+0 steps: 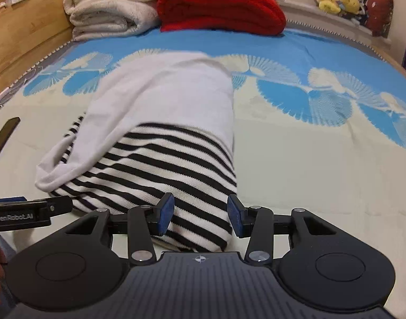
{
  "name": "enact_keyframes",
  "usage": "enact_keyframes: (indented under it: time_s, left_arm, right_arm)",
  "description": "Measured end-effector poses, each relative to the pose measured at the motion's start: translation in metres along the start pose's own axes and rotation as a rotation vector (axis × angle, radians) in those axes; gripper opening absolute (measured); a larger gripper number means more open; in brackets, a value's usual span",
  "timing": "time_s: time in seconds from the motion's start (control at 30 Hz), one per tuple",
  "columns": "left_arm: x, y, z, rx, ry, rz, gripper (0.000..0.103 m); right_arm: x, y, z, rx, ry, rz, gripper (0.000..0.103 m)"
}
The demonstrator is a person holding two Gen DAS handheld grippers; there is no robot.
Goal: Fold small clothes
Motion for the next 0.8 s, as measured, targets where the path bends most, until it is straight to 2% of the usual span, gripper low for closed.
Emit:
enact_keyframes:
  time_s: [0.07,0.1,0.17,0.27,0.33,0.4,0.47,0.53,0.67,0.73,0.8]
  left_arm:
    - [-0.003,0.003,-0.013,0.006,0.033,0.021,0.103]
    - [-0.005,0.004,-0.019,0.006,0.054,0.032,0.103]
    - [-0.009,0.008,-0.026,-0.005,0.079,0.049,0.103]
    - [-0.007,0.013,-0.020,-0.041,0.064,0.070,0.103]
    - [-0.006,0.020,-0.013,-0.089,0.061,0.145,0.103]
    - [-0.005,0.028,-0.005,-0.103,0.027,0.236,0.103]
    - [-0.005,0.030,-0.003,-0.127,0.027,0.282,0.103]
    - [-0.005,0.029,-0.005,-0.174,0.046,0.335,0.103]
    - [0.002,0.026,-0.017,-0.231,0.085,0.439,0.103]
    - [0.001,0.027,-0.026,-0.244,0.116,0.474,0.102]
    - [0.005,0.029,-0.027,-0.243,0.103,0.492,0.099]
  right_arm:
    - [-0.006,-0.001,-0.021,0.013,0.047,-0.006,0.047]
    - [-0.009,-0.002,-0.028,0.019,0.057,-0.009,0.054]
    - [-0.009,-0.002,-0.030,0.041,0.063,0.003,0.059]
    - [0.007,-0.007,-0.015,0.107,0.059,0.023,0.057]
    - [0.034,-0.019,-0.004,0.145,0.018,0.043,0.063]
    - [0.073,-0.034,0.002,0.147,-0.031,0.081,0.081]
    - [0.112,-0.046,-0.005,0.164,-0.075,0.127,0.092]
    - [0.149,-0.057,-0.027,0.212,-0.081,0.149,0.094]
    - [0.197,-0.081,-0.106,0.324,0.051,-0.002,0.096]
    - [0.207,-0.091,-0.151,0.356,0.137,-0.111,0.096]
    - [0.209,-0.096,-0.192,0.377,0.222,-0.214,0.096]
Point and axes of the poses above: each gripper's, at about its wrist camera, not at the fingertips, and z roughly against the way its jaws point, y to its left, x to its top, the point moved 6 cm from there along -z, roughly the way its jaws point, and after that the axes turned 6 degrees about x, right-handed, at the moved point
